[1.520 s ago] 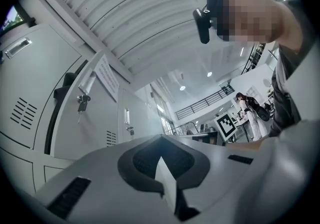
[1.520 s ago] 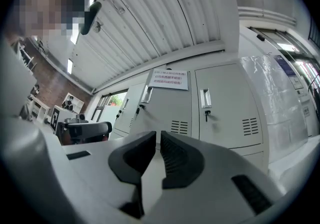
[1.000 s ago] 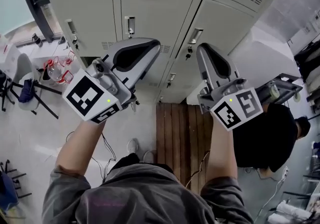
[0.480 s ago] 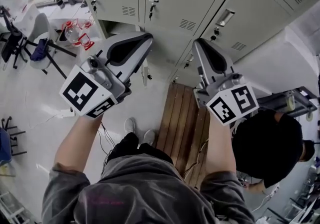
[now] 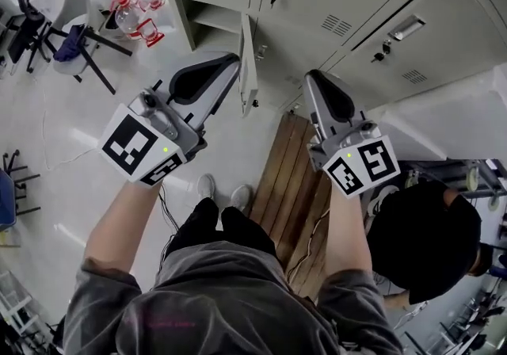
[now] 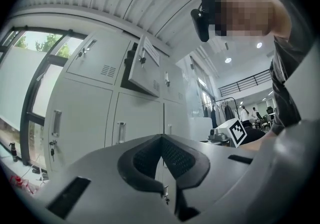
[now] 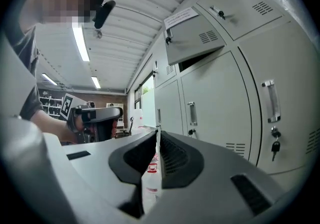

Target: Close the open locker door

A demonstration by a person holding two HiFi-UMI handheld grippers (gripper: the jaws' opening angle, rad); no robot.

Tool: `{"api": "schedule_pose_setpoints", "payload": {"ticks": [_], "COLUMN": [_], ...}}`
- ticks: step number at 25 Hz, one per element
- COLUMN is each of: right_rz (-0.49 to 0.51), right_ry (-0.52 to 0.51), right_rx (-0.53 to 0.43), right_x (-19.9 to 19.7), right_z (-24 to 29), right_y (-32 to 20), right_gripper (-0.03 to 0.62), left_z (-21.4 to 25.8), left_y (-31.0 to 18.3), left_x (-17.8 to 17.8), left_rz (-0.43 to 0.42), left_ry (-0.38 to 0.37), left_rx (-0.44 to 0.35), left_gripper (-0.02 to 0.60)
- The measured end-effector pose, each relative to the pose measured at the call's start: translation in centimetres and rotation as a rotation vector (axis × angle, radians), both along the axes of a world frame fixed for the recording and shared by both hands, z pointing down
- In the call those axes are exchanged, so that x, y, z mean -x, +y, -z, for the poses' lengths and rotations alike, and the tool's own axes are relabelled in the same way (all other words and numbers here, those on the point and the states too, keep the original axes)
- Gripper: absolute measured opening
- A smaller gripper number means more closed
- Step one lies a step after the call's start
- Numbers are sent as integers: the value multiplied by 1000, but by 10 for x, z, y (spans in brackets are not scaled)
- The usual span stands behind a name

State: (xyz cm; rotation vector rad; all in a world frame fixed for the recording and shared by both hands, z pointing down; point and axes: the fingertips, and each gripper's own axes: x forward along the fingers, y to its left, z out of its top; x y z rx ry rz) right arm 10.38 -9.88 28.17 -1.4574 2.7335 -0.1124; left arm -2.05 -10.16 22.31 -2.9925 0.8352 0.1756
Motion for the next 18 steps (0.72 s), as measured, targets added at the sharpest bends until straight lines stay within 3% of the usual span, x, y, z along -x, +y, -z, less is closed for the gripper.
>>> {"api": "schedule_pose_setpoints", "payload": {"ticks": [13, 18], "right_rz": [19, 66], "right_ry": [0, 10], "right_rx": [197, 265], "right_x": [29, 30], "right_z": [-167, -228], "right_y": [-31, -35], "right_gripper": [41, 90], "left_z": [-152, -211], "left_y": [-42, -54], "left_x": [32, 35], "left_rz": [50, 73], "left_ry": [-65, -85], "left_rx": [196, 263], "left_gripper": [13, 13]}}
